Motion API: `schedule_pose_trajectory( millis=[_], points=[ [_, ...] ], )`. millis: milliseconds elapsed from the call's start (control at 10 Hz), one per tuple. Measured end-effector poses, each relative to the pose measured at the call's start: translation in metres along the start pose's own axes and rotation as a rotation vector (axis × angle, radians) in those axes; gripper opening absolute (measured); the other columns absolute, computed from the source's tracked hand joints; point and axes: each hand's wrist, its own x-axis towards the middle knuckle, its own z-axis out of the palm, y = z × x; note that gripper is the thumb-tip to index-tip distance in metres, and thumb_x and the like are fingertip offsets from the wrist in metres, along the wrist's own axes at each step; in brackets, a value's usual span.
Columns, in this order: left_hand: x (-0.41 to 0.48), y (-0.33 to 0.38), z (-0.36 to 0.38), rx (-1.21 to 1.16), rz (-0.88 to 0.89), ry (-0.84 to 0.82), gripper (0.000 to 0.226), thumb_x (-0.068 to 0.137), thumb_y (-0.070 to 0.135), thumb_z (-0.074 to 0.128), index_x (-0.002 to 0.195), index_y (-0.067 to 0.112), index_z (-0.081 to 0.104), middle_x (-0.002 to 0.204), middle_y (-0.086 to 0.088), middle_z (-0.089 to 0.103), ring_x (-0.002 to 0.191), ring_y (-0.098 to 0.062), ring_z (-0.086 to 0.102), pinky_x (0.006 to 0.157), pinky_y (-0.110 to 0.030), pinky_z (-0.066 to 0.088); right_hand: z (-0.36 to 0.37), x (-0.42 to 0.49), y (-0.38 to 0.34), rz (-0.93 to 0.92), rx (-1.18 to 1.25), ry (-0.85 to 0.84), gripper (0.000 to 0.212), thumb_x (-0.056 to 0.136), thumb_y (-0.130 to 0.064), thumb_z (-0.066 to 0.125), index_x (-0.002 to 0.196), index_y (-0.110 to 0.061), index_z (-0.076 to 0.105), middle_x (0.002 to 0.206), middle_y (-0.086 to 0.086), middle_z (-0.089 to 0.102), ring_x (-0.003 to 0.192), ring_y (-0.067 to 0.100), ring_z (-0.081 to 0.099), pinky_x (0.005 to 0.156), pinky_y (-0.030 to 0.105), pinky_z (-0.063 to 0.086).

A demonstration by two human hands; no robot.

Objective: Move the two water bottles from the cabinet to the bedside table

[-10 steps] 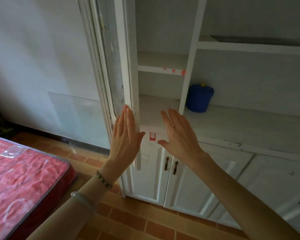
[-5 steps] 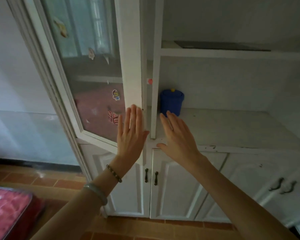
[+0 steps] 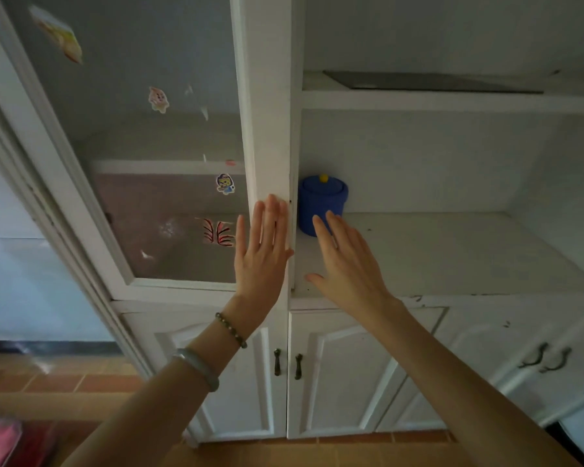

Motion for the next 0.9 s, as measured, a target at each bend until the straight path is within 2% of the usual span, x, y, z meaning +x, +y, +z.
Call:
schedule_pose_trajectory(
  millis=[100, 500, 600, 700, 900],
  points=[
    [0.008, 0.001, 0.014, 0.013, -0.011, -0.008, 0.088, 0.084, 0.041, 0.056, 0.148, 0.008, 0.006, 0.154, -0.012, 0.006, 0.142, -0.029, 0.01, 0.115, -0.047, 0.014, 0.005, 0.009, 0.004, 0.022, -0.005, 0.009, 0.093, 0.075, -0.029, 0.075, 0.145, -0.005, 0.018, 0.152, 0.023, 0.021, 0.141, 0.036, 0.022, 0.113, 0.051, 0.026],
    [0.026, 0.003, 0.037, 0.085, -0.027, -0.013, 0.086, 0.084, 0.046, 0.052, 0.148, 0.01, 0.007, 0.153, -0.011, 0.007, 0.141, -0.026, 0.009, 0.114, -0.049, 0.019, 0.021, 0.034, 0.017, 0.038, -0.025, 0.025, 0.095, 0.069, -0.029, 0.081, 0.142, -0.002, 0.027, 0.147, 0.026, 0.031, 0.135, 0.04, 0.033, 0.107, 0.053, 0.035],
    [0.026, 0.0, 0.037, 0.087, -0.009, -0.032, 0.086, 0.084, 0.047, 0.051, 0.148, 0.01, 0.008, 0.154, -0.01, 0.006, 0.142, -0.026, 0.009, 0.114, -0.05, 0.018, 0.022, 0.037, 0.017, 0.021, -0.01, 0.016, 0.094, 0.074, -0.03, 0.076, 0.144, -0.004, 0.02, 0.151, 0.023, 0.023, 0.139, 0.037, 0.025, 0.111, 0.05, 0.028],
    [0.027, -0.004, 0.029, 0.079, 0.011, -0.062, 0.092, 0.08, 0.05, 0.059, 0.148, 0.01, 0.012, 0.155, -0.012, 0.015, 0.142, -0.027, 0.014, 0.113, -0.051, 0.019, 0.018, 0.036, 0.016, 0.016, -0.01, -0.011, 0.093, 0.078, -0.032, 0.072, 0.146, -0.007, 0.014, 0.154, 0.02, 0.016, 0.142, 0.033, 0.017, 0.114, 0.047, 0.021],
    [0.022, -0.013, -0.008, 0.006, 0.031, -0.101, 0.104, 0.069, 0.05, 0.073, 0.145, 0.006, 0.017, 0.151, -0.014, 0.029, 0.138, -0.031, 0.027, 0.111, -0.05, 0.017, 0.005, 0.019, 0.012, 0.008, -0.012, -0.021, 0.094, 0.08, -0.034, 0.07, 0.146, -0.007, 0.009, 0.155, 0.02, 0.013, 0.143, 0.032, 0.014, 0.115, 0.046, 0.02]
  ],
)
